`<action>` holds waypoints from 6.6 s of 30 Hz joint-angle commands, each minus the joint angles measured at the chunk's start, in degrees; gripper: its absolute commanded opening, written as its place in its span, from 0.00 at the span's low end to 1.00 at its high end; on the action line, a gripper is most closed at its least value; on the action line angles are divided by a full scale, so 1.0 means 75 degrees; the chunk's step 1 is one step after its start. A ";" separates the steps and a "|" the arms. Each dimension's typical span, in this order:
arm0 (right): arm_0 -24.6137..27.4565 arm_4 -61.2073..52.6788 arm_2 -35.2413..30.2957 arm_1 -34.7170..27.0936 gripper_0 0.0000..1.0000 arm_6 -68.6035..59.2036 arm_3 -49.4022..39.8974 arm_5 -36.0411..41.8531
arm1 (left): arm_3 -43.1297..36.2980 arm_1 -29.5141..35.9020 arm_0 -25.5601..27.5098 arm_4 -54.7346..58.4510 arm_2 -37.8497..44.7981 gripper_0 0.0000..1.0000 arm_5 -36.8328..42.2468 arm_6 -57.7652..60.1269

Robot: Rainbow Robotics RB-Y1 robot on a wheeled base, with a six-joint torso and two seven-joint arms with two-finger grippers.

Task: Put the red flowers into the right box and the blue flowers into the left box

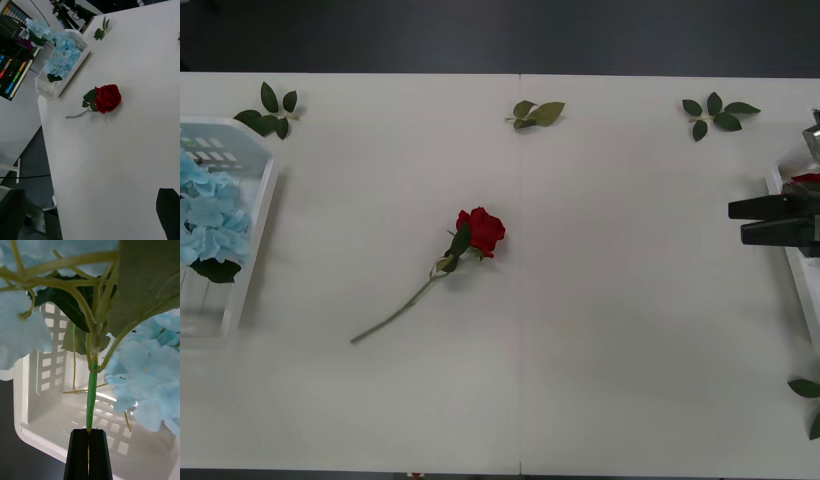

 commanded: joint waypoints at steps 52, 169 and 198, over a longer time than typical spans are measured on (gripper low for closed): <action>-0.0051 -0.0227 0.0451 0.0528 1.00 -0.0007 -0.3786 -0.2923 | -0.1349 -0.0421 0.0033 0.5597 -0.0367 1.00 0.0125 -0.3553; -0.0016 -0.0614 0.0451 0.0586 1.00 -0.0007 -0.3704 -0.2923 | 0.0233 -0.1968 -0.2369 0.3546 -0.5828 0.00 -0.2125 -0.1561; 0.1765 -0.1458 0.0451 0.1008 1.00 -0.0007 -0.4149 -0.2770 | 0.0034 -0.2800 -0.1666 0.9359 -0.3192 0.00 -0.3051 -0.1702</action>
